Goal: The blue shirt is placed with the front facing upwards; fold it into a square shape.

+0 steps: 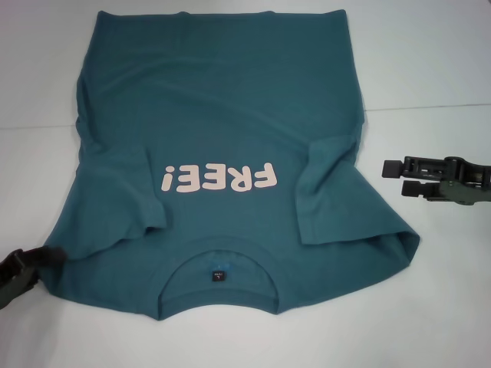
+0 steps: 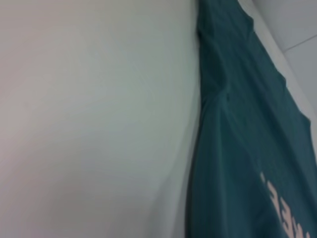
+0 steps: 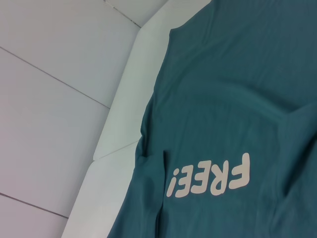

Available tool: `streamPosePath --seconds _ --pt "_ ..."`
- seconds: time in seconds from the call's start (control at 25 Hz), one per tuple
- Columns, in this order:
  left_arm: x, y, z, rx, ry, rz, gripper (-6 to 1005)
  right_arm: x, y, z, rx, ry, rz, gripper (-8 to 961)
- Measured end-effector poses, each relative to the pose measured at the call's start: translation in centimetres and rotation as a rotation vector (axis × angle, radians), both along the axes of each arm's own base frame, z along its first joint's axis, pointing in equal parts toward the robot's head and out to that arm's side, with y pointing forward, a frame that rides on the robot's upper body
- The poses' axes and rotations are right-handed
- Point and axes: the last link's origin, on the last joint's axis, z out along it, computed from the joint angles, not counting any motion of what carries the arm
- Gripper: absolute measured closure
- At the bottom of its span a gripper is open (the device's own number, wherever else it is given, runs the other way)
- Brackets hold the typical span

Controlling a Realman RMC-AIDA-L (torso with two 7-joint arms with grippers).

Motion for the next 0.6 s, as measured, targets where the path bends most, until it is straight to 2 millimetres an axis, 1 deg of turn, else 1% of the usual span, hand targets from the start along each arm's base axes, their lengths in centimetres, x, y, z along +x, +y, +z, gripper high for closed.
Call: streamPosePath --seconds 0.12,0.44,0.6 --pt "0.13 0.02 0.30 0.017 -0.012 -0.004 450 0.01 0.01 0.05 0.002 0.002 -0.001 52" --pt "0.57 0.02 0.70 0.029 -0.046 -0.026 697 -0.01 0.03 0.03 0.002 0.002 0.000 54" --pt "0.79 -0.11 0.65 0.020 -0.057 -0.040 878 -0.02 0.04 0.02 0.002 0.001 0.001 56"
